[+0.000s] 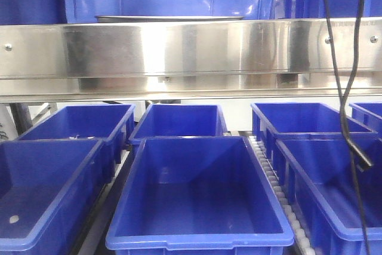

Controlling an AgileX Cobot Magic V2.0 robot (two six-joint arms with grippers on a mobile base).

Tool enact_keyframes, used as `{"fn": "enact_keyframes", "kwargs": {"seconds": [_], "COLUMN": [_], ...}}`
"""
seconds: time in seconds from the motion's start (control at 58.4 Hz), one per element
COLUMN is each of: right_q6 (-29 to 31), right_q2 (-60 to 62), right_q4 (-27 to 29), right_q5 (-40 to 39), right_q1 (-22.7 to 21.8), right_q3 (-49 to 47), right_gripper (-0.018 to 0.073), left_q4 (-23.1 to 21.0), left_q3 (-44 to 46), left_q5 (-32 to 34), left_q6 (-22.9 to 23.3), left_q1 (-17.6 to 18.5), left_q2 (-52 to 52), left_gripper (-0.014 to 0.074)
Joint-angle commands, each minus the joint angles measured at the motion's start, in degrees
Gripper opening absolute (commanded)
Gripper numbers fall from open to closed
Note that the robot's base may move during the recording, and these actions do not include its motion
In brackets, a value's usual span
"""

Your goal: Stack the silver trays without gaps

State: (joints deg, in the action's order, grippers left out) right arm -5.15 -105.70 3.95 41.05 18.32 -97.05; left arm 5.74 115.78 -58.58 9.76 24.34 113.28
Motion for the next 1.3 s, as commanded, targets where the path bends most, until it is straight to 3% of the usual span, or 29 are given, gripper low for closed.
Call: {"fn": "enact_keyframes", "kwargs": {"seconds": [0.0,0.274,0.36,0.428,0.531,0.548,0.599,0.668,0.856,1.13,1.284], "right_q6": [0.6,0.6,0.6,0.6,0.6,0.6,0.6,0.6,0.6,0.7,0.7], "right_q2": [2.6,8.7,11.5,13.5,15.7,15.8,16.5,17.2,21.6,36.6,50.2], "right_q4": [-0.7,-6.9,-7.9,-7.9,-8.8,-9.0,-9.4,-9.8,-9.8,-9.7,-9.4], "right_q5": [-1.0,-1.3,0.0,1.2,4.9,5.8,7.6,9.0,9.9,1.3,-7.7], "right_q1": [0.1,0.1,0.1,0.1,0.1,0.1,0.1,0.1,0.2,0.2,0.2], "right_q3": [-0.6,-0.6,-0.6,-0.6,-0.6,-0.6,-0.6,-0.6,1.5,15.9,29.5], "right_gripper": [0.034,0.0337,0.0297,0.0222,0.0023,-0.0005,-0.0104,-0.0073,-0.0081,-0.0081,-0.0081], "left_q4": [1.0,2.6,2.7,2.7,5.2,5.4,6.2,6.2,6.2,6.1,5.9], "left_q3": [0.4,0.5,0.5,0.5,0.5,0.5,0.5,0.4,-1.9,-12.9,-25.5], "left_q5": [1.0,7.3,7.4,7.3,5.4,4.7,2.5,0.2,2.3,11.2,15.2], "left_q6": [-0.1,-0.1,-0.1,-0.1,-0.1,-0.1,-0.1,-1.0,-1.6,-0.3,-0.3], "left_q1": [0.3,0.0,-0.1,-0.4,-0.4,-0.4,-0.4,-0.4,-0.3,-0.3,-0.3], "left_q2": [-2.6,-11.3,-14.6,-16.7,-18.4,-18.7,-19.0,-19.6,-24.9,-39.4,-51.0], "left_gripper": [0.038,0.0381,0.0352,0.0262,-0.0036,-0.0044,0.0007,-0.0008,-0.0015,-0.0015,-0.0015]}}
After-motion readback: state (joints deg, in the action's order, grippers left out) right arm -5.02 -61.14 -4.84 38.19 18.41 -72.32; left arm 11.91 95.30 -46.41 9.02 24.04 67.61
